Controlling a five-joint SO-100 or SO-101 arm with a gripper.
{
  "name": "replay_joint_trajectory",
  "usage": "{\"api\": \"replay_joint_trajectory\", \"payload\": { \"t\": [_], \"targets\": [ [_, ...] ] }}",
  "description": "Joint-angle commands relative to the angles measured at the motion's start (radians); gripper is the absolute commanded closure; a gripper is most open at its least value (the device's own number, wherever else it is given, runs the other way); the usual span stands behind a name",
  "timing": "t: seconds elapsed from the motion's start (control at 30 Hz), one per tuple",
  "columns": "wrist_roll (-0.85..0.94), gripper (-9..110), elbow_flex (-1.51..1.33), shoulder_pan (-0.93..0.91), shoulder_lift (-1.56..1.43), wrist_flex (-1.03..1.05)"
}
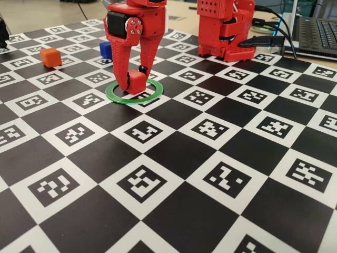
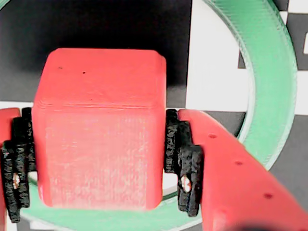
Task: Grab the red cube then put it in the green circle then put the blue cube on top and finally the orange cube on top
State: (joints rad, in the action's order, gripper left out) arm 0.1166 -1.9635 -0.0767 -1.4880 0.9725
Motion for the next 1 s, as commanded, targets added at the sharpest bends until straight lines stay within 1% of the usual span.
{"api": "replay_joint_trajectory", "payload": {
  "t": [0.0,0.07,0.33,0.47,0.73,0.83,0.97],
  "targets": [
    [0.008,73,0.017,0.011,-0.009,0.014],
    [0.005,69,0.018,0.008,-0.009,0.015],
    [0.005,63,0.031,0.003,-0.020,0.029],
    [-0.012,60,0.074,-0.003,-0.046,0.072],
    [-0.037,58,0.344,-0.011,-0.117,0.360],
    [-0.020,58,0.430,-0.017,-0.143,0.466],
    [0.044,58,0.509,-0.048,-0.193,0.600]
  ]
}}
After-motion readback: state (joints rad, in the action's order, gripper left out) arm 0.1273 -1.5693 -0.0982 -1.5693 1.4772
